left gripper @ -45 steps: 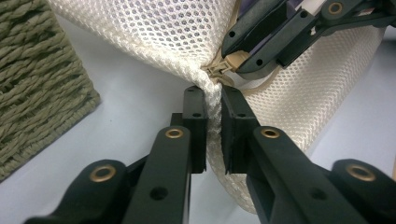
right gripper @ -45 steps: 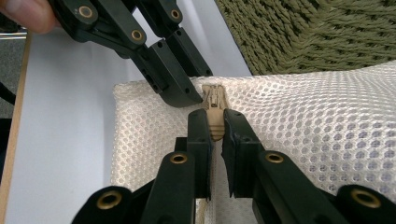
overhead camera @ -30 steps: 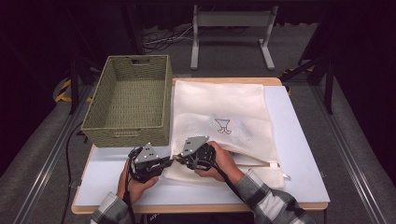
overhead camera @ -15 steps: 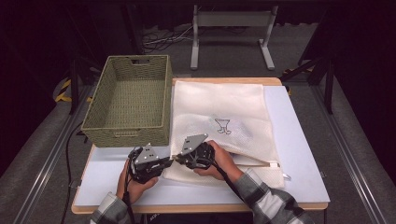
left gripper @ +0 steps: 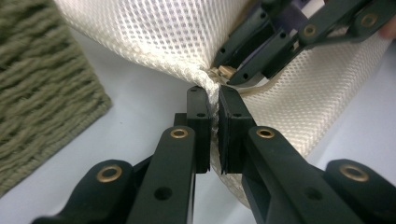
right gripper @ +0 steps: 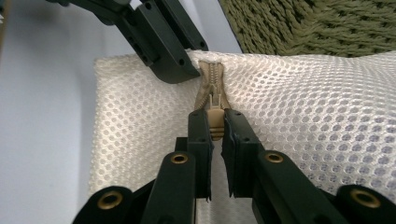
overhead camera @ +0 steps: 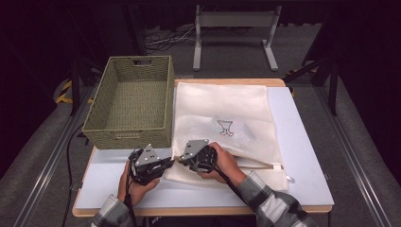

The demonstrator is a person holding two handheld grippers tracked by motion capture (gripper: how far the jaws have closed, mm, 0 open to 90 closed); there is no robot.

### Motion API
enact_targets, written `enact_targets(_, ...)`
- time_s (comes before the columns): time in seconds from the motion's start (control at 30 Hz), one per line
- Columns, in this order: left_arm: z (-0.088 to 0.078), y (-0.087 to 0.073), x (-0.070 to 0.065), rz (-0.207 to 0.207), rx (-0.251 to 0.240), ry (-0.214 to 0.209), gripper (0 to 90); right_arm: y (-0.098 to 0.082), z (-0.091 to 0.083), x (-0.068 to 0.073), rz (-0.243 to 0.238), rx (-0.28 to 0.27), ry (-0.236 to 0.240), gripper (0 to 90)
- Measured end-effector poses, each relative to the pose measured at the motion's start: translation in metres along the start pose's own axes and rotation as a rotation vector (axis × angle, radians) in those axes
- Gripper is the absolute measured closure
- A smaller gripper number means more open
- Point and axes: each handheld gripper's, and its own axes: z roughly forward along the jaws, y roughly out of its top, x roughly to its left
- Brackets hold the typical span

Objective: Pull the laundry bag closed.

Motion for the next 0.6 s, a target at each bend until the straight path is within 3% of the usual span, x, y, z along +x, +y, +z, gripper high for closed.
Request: enact_targets(0.6, -0.003, 0.003, -0.002, 0.004, -0.022, -0.003, 85.3, -0.010, -0.010, -0.003, 0.004, 0.049, 0.008, 82.4)
